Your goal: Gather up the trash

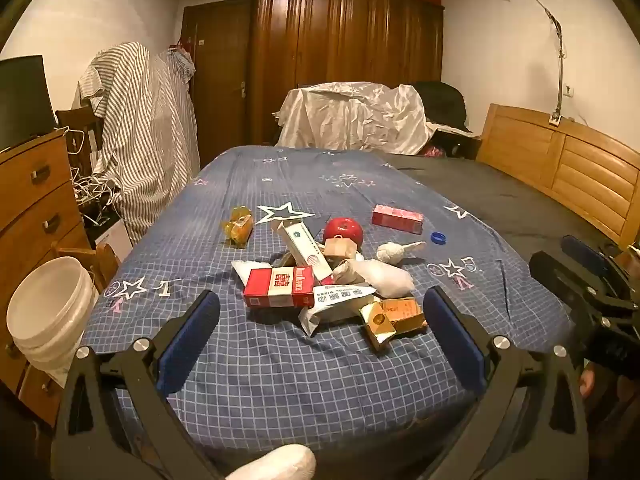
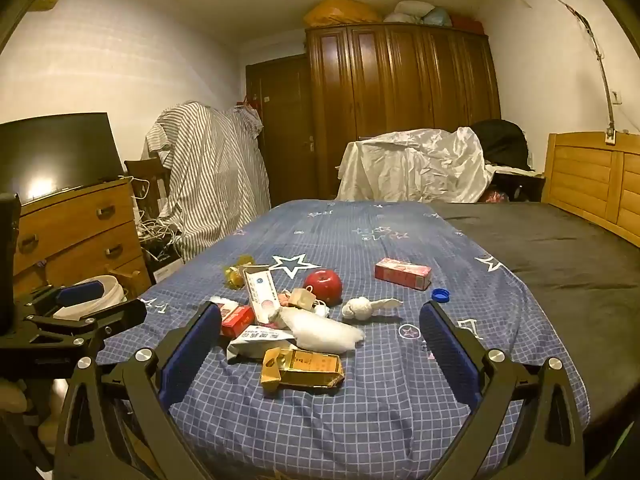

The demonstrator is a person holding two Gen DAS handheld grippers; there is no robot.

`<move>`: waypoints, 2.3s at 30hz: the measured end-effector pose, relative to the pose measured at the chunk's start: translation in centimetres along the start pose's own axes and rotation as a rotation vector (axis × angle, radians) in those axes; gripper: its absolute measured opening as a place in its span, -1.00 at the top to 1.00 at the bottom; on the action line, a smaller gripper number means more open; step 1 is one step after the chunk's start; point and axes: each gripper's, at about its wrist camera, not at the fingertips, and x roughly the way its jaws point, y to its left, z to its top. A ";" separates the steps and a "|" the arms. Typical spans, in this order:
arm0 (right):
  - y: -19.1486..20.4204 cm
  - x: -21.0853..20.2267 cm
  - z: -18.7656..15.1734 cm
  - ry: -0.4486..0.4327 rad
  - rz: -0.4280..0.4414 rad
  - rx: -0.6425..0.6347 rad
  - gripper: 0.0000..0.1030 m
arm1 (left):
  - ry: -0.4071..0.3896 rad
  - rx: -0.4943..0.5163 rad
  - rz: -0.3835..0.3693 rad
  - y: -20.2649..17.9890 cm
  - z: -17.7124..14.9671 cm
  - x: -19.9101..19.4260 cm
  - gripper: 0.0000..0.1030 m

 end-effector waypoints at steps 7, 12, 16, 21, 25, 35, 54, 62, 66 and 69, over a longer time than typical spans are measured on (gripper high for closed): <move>0.0 0.1 -0.1 0.012 0.002 0.002 -0.93 | 0.002 -0.008 0.002 0.1 0.0 -0.1 -0.91; -0.1 -0.2 -0.3 0.010 0.002 0.002 -0.93 | 0.005 -0.009 0.006 0.2 -0.1 -0.1 -0.91; -0.1 0.0 -0.3 0.014 0.007 -0.002 -0.93 | 0.009 -0.010 0.012 0.4 -0.4 0.4 -0.91; 0.1 0.2 -0.3 0.020 0.010 -0.006 -0.93 | 0.015 -0.011 0.012 0.7 -0.3 0.6 -0.91; 0.1 0.0 -0.2 0.025 0.013 -0.003 -0.93 | 0.015 -0.011 0.012 0.7 -0.4 0.7 -0.91; 0.3 0.0 0.0 0.029 0.023 -0.012 -0.93 | 0.022 -0.005 0.021 0.7 -0.7 1.1 -0.91; 0.6 0.2 0.2 0.028 0.034 -0.019 -0.93 | 0.075 -0.021 0.011 1.4 -0.5 1.6 -0.91; 1.0 0.2 0.1 0.031 0.036 -0.022 -0.93 | 0.071 -0.011 -0.019 1.1 -0.4 1.5 -0.91; 1.0 0.3 0.1 0.030 0.035 -0.020 -0.93 | 0.065 -0.018 -0.017 1.2 -0.4 1.3 -0.90; 1.0 0.3 0.1 0.033 0.035 -0.021 -0.93 | 0.065 -0.016 -0.013 1.2 -0.4 1.4 -0.91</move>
